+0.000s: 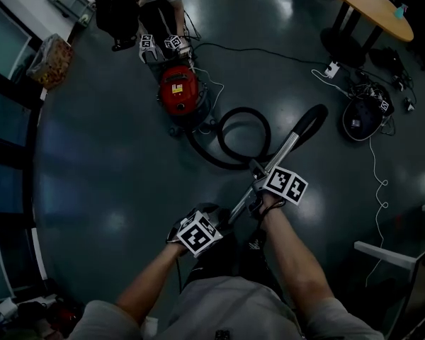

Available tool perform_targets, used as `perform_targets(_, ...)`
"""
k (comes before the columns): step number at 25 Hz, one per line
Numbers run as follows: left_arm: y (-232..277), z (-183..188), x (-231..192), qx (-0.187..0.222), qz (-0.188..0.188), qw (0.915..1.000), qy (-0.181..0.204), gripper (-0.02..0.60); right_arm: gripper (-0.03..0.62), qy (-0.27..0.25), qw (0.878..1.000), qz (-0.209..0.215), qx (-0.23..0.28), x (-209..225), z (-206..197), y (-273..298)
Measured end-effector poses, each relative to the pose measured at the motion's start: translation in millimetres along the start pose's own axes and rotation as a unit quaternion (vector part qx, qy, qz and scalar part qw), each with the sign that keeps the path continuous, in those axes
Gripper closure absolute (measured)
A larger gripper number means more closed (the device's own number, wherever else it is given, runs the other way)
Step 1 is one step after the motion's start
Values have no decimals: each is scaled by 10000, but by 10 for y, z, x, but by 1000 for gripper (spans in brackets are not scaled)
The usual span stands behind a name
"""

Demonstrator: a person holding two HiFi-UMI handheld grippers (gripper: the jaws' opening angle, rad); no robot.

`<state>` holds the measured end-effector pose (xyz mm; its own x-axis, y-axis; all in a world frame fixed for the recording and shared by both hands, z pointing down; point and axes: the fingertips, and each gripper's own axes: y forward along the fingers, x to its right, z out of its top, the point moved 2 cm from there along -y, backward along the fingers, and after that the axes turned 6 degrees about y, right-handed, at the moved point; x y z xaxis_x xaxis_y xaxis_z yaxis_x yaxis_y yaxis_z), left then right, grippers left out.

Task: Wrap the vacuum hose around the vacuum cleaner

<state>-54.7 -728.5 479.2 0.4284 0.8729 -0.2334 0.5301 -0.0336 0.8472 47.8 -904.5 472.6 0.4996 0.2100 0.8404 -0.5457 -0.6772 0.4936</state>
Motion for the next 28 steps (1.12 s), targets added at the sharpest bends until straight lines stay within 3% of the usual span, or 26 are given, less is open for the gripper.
perform_targets(13,-65,170,-398,126,-199,9989,407,252,546,-1704,9831,-383,-551,-33,191,360)
perform_targets(21,68,474,-696,133,-204,9972,704,252,546,-3207,9351,-532,-1408,60,254,523)
perform_targets(28,310,867,-787,-27,274,9969,735,253,546,-3959,8967,-220,-1968,326,506,590)
